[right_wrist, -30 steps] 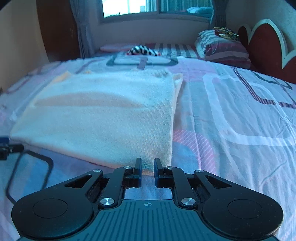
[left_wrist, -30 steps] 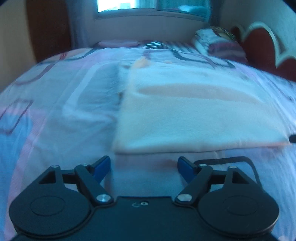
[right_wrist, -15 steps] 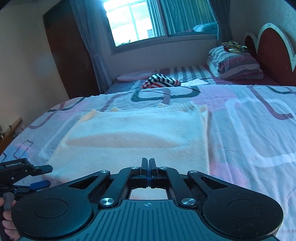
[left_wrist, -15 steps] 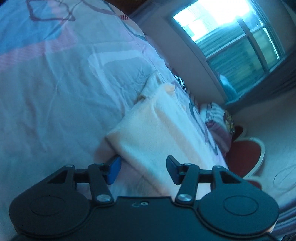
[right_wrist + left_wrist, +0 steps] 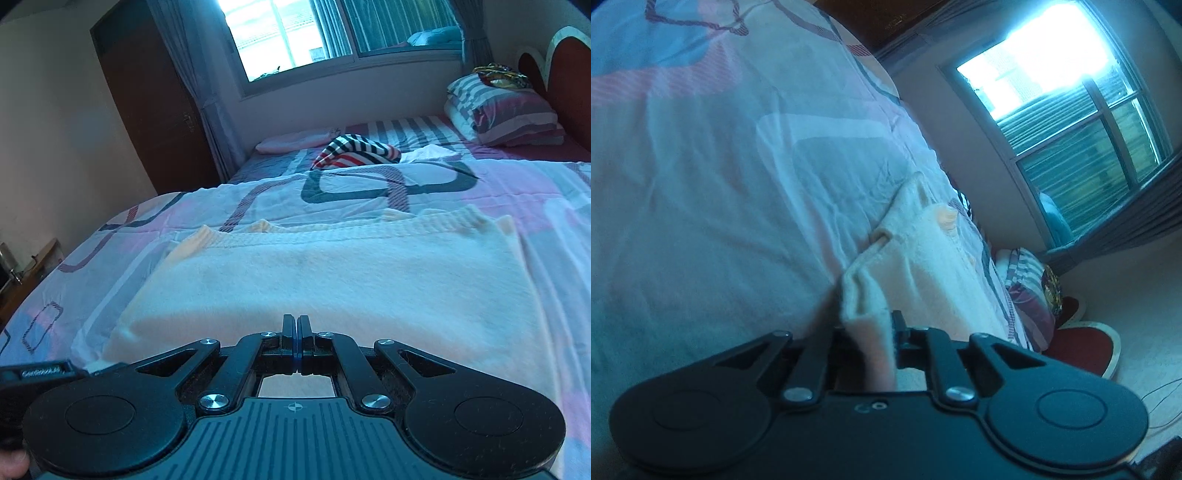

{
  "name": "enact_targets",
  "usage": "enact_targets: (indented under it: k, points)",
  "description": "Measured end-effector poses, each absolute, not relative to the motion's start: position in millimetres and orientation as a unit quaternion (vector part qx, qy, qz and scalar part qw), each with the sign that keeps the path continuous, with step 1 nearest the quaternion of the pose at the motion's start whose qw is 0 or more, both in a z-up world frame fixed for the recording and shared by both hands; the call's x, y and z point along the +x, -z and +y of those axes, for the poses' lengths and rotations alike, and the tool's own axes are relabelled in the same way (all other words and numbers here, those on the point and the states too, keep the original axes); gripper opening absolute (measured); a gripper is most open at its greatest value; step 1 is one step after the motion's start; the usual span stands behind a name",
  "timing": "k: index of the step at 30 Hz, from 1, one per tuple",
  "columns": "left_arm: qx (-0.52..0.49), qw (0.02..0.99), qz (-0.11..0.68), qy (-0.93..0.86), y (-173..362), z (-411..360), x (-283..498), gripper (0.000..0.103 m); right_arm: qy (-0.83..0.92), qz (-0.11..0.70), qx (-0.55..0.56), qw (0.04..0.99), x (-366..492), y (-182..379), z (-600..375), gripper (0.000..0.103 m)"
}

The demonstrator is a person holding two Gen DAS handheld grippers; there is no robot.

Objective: Fold small clothes

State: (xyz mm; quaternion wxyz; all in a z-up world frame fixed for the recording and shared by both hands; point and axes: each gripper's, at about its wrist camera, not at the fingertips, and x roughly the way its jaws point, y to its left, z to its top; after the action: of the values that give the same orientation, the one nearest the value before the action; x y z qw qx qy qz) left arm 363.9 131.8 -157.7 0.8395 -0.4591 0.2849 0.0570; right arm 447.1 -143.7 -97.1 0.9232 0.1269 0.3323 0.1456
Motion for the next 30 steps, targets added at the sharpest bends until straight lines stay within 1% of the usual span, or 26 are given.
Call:
enact_targets:
  k: [1, 3, 5, 6, 7, 9, 10, 11, 12, 13, 15, 18, 21, 24, 27, 30]
  points:
    - [-0.460, 0.840, 0.283, -0.055, 158, 132, 364, 0.012, -0.148, 0.333, 0.125, 0.923, 452, 100, -141, 0.000]
    - [-0.462, 0.842, 0.274, -0.048, 159, 132, 361, 0.018, -0.141, 0.351, 0.108, 0.920, 460, 112, -133, 0.000]
    - [-0.456, 0.845, 0.274, -0.049, 158, 130, 361, 0.016, -0.137, 0.353, 0.106, 0.919, 460, 123, -131, 0.000]
    - [-0.453, 0.845, 0.279, -0.051, 156, 130, 361, 0.008, -0.138, 0.351, 0.106, 0.920, 459, 124, -133, 0.000]
    - [-0.450, 0.846, 0.280, -0.052, 151, 130, 361, 0.006, -0.137, 0.353, 0.105, 0.919, 458, 123, -133, 0.000]
    - [-0.436, 0.863, 0.254, -0.036, 137, 129, 356, 0.006, -0.139, 0.357, 0.108, 0.917, 459, 123, -135, 0.000]
    - [-0.423, 0.869, 0.254, -0.030, 132, 127, 357, 0.007, -0.139, 0.357, 0.110, 0.917, 460, 123, -136, 0.000]
    - [-0.418, 0.868, 0.266, -0.029, 132, 126, 362, 0.008, -0.139, 0.357, 0.112, 0.917, 461, 124, -137, 0.000]
    - [-0.413, 0.862, 0.293, -0.034, 137, 125, 369, 0.012, -0.138, 0.357, 0.115, 0.917, 462, 124, -137, 0.000]
    - [-0.407, 0.857, 0.314, -0.046, 141, 126, 374, 0.011, -0.137, 0.358, 0.118, 0.916, 461, 124, -137, 0.000]
    - [-0.415, 0.855, 0.308, -0.037, 143, 129, 373, 0.006, -0.136, 0.361, 0.123, 0.915, 462, 123, -138, 0.000]
    - [-0.381, 0.877, 0.292, -0.021, 123, 120, 371, 0.006, -0.142, 0.363, 0.133, 0.911, 464, 123, -142, 0.000]
    - [-0.308, 0.908, 0.283, 0.014, 89, 92, 377, 0.006, -0.142, 0.361, 0.172, 0.905, 462, 118, -155, 0.000]
    - [-0.244, 0.924, 0.289, 0.058, 63, 54, 389, 0.006, -0.116, 0.343, 0.208, 0.909, 451, 108, -182, 0.000]
    - [-0.183, 0.930, 0.299, 0.109, 45, 6, 402, 0.006, -0.087, 0.325, 0.239, 0.911, 441, 98, -221, 0.000]
    - [-0.128, 0.928, 0.313, 0.153, 39, -46, 407, 0.006, -0.055, 0.307, 0.275, 0.910, 430, 88, -267, 0.000]
